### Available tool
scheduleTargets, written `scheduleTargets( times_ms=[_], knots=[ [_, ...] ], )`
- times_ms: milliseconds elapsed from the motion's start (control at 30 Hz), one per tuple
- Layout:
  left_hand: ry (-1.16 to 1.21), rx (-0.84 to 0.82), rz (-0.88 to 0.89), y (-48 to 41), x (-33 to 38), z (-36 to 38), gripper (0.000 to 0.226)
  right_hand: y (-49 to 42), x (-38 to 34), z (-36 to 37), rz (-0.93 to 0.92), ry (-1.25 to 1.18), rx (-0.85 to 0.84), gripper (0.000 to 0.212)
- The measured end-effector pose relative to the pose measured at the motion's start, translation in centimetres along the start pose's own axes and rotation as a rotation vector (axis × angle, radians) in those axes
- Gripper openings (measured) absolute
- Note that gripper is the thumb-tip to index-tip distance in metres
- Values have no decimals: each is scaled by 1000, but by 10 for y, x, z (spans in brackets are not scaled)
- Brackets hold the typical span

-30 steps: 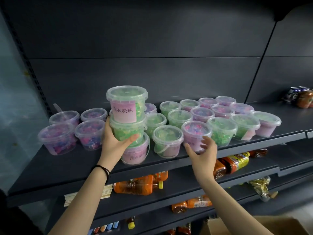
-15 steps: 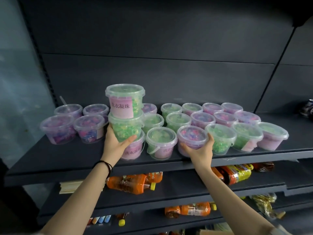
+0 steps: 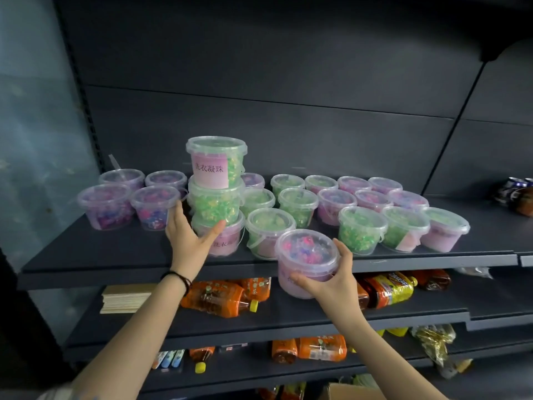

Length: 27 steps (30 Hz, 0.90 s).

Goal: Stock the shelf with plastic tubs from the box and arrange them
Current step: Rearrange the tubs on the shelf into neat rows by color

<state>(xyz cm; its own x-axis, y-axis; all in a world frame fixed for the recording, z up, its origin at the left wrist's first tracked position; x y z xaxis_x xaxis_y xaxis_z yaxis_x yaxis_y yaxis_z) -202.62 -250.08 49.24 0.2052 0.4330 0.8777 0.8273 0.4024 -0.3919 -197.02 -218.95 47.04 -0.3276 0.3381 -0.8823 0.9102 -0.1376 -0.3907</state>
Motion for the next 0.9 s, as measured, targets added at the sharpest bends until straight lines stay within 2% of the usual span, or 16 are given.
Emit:
scheduleTargets(
  times_ms=[67, 167, 233, 300, 400, 500, 533, 667, 733, 833, 900],
  knots=[
    [52, -10, 63, 27, 3, -10, 98, 13, -18, 16, -33, -41, -56, 110],
    [148, -274, 112, 51, 10, -17, 91, 28, -43, 49, -53, -94, -141, 104],
    [261, -526, 42, 58, 10, -22, 103, 37, -58, 80, -69, -141, -208, 101],
    [352, -680, -53, 56, 4, -38, 122, 43, -72, 114, -73, -193, -261, 106],
    [441, -763, -128, 45, -6, -74, 135, 47, -91, 162, -95, -226, -320, 104],
    [435, -812, -98, 32, -13, -102, 113, 46, -104, 204, -110, -230, -373, 105],
    [435, -800, -93, 26, -16, -109, 107, 45, -107, 216, -107, -234, -388, 109],
    [481, -622, -101, -1, -41, -143, 105, 38, -117, 249, -140, -163, -422, 106],
    [476, -482, -102, -15, -58, -161, 103, 31, -114, 244, -138, -140, -313, 97],
    [419, -234, -121, -36, -88, -186, 100, 21, -96, 217, -83, -160, -35, 77],
    [362, -104, -148, -47, -107, -197, 98, 13, -84, 200, -63, -83, 122, 75]
  ],
)
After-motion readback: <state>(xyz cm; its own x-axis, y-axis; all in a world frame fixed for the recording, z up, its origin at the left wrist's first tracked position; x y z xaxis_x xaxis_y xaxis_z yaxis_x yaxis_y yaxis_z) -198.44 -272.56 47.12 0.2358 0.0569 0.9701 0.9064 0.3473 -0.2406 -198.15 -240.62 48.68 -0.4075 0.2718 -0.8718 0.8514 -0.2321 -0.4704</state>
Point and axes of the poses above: each hand's wrist, its own y-axis away from the middle knuckle, its own z-axis out of the palm, x = y × z, the point moved 7 cm from there along -y, towards the middle knuckle, and after that the axes turned 3 degrees about -z, right-handed, at the moved point
